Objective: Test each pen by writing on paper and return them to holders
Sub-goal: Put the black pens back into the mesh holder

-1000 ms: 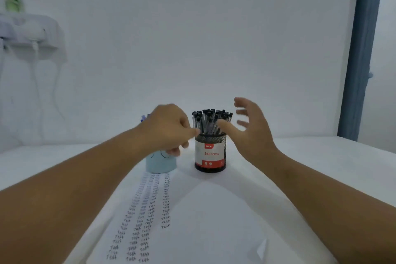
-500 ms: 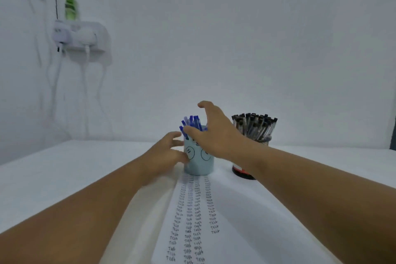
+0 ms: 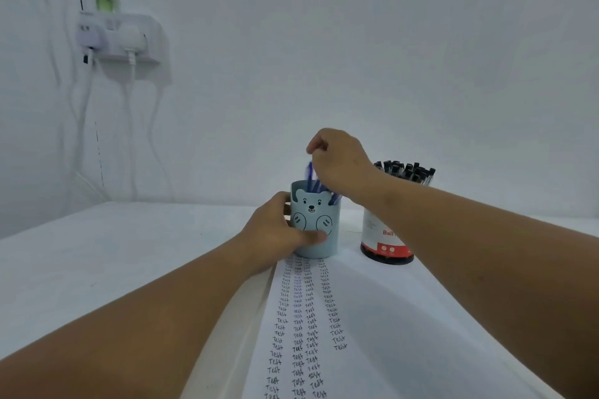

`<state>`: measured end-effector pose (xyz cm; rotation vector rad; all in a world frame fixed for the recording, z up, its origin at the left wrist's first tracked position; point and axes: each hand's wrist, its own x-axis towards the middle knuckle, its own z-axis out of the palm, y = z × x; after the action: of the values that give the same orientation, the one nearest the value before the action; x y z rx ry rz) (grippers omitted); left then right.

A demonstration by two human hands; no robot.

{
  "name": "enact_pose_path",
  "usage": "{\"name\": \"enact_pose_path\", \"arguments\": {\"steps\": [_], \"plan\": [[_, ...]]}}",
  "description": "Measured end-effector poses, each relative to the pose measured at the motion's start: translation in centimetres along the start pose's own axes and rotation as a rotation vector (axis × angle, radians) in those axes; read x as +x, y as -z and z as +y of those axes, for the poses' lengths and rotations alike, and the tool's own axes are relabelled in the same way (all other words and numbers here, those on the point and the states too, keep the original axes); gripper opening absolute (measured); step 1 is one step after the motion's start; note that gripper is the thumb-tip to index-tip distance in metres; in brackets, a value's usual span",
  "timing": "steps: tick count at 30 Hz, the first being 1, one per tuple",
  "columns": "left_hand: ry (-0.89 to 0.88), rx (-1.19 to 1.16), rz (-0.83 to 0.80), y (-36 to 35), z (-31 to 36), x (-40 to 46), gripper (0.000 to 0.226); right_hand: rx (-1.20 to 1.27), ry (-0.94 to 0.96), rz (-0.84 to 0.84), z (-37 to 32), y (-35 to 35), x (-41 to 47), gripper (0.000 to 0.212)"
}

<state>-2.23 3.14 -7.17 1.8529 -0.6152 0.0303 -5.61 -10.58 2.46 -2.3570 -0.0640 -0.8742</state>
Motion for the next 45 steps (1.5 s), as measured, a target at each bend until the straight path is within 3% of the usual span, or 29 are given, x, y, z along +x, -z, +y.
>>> {"name": "enact_pose_path", "arguments": {"steps": [4, 8, 12, 14, 18, 22, 24, 26, 29, 32, 35, 38, 40, 42, 43, 45], "plan": [[-0.01, -0.02, -0.004, -0.3, 0.3, -0.3, 0.073, -0.087, 0.024, -0.143, -0.4, 0.2, -0.7, 0.034], [0.001, -0.02, 0.0, -0.3, 0.3, -0.4, 0.072, -0.23, 0.128, -0.134, 0.2, 0.0, -0.6, 0.014], [-0.022, 0.012, 0.019, -0.4, 0.4, -0.6, 0.069, -0.028, 0.207, -0.171, 0.1, -0.1, -0.9, 0.015], [-0.05, 0.026, 0.028, -0.4, 0.5, -0.7, 0.068, -0.164, 0.289, -0.238, 0.1, -0.1, -0.9, 0.014], [-0.04, -0.006, 0.035, -0.5, 0.8, -0.7, 0.07, -0.358, 0.285, -0.163, 0.4, 0.1, -0.7, 0.003], [-0.034, 0.029, 0.03, -0.6, 0.9, -0.8, 0.062, -0.367, 0.222, -0.144, 0.6, 0.5, -0.7, 0.026], [-0.015, 0.045, 0.015, -0.5, 0.8, -0.8, 0.06, -0.312, 0.29, -0.107, 0.5, 0.8, -1.0, 0.033], [0.0, 0.079, -0.041, -0.1, 0.6, -0.9, 0.062, -0.209, 0.377, -0.05, 0.2, 1.4, -1.7, 0.026], [0.034, 0.392, -0.227, 1.4, 0.9, -1.7, 0.074, 0.051, 0.452, 0.039, 0.3, 2.8, -3.6, 0.016], [0.069, 0.655, -0.342, 2.6, 1.0, -2.1, 0.078, 0.109, 0.456, 0.102, 2.4, 4.7, -6.2, 0.013], [0.04, 0.669, -0.354, 2.8, 0.6, -2.0, 0.063, 0.153, 0.405, 0.292, 5.8, 6.2, -9.1, 0.015], [0.035, 0.728, -0.352, 2.2, 0.4, -1.7, 0.058, 0.295, 0.135, 0.501, 9.0, 7.0, -10.2, 0.048], [0.035, 0.801, -0.372, 1.5, 0.2, -1.5, 0.057, 0.309, -0.139, 0.417, 10.9, 7.0, -10.0, 0.074], [0.035, 0.851, -0.397, 1.0, 0.0, -1.4, 0.055, 0.268, -0.324, 0.161, 12.7, 6.3, -9.8, 0.094], [0.035, 0.869, -0.404, 0.8, -0.1, -1.3, 0.055, 0.243, -0.355, 0.02, 13.2, 6.0, -9.8, 0.096], [0.043, 0.889, -0.405, 0.6, 0.0, -1.1, 0.055, 0.195, -0.351, -0.184, 13.8, 5.5, -9.6, 0.073]]}}
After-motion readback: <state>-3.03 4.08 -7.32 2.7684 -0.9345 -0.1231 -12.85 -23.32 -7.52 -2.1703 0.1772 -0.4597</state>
